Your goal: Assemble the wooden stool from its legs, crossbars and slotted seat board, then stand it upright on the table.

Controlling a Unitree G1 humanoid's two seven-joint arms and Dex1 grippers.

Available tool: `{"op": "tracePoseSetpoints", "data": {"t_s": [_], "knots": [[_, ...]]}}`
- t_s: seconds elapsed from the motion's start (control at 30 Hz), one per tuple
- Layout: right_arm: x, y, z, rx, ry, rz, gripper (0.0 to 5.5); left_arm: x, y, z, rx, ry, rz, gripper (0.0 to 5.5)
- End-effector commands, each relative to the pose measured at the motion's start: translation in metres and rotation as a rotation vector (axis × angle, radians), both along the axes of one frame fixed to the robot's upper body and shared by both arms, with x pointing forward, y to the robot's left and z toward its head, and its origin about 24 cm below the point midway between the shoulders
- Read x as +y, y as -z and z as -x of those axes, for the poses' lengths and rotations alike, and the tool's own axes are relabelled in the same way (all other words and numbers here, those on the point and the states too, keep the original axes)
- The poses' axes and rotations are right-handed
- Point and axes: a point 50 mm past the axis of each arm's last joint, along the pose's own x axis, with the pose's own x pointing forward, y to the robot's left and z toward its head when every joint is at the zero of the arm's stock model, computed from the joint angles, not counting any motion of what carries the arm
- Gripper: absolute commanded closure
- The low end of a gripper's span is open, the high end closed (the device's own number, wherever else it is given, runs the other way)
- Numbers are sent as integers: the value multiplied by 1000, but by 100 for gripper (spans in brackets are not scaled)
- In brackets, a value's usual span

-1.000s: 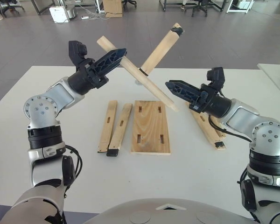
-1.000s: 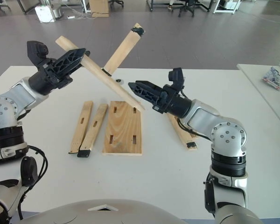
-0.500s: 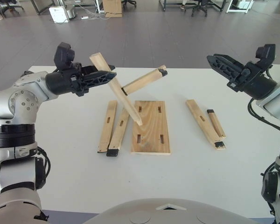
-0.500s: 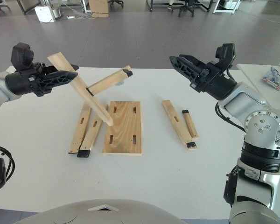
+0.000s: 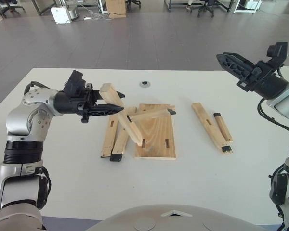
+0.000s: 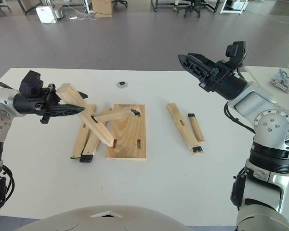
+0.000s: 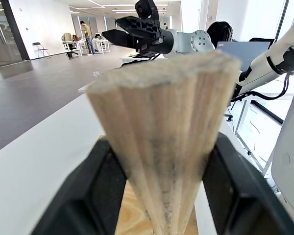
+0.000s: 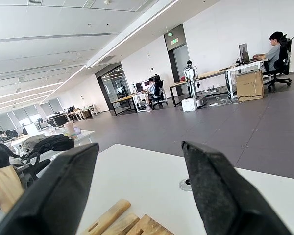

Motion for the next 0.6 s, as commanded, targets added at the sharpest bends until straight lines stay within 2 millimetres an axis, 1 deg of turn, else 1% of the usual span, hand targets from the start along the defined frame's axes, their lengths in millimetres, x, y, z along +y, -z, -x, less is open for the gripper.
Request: {"op": "tracePoseSetpoints", "data": {"t_s": [0.03,0.37,0.6], "knots": [[-3,-6,0,-12,4,18,233,-2,1,2,-16,-5,-14,345],[-1,-2,2,-8,1,16,233,-14,9,4,-31,32,-20,345],[-1,-2,2,-10,0,10,233,-12,14,3,-42,30,-63,345]]}}
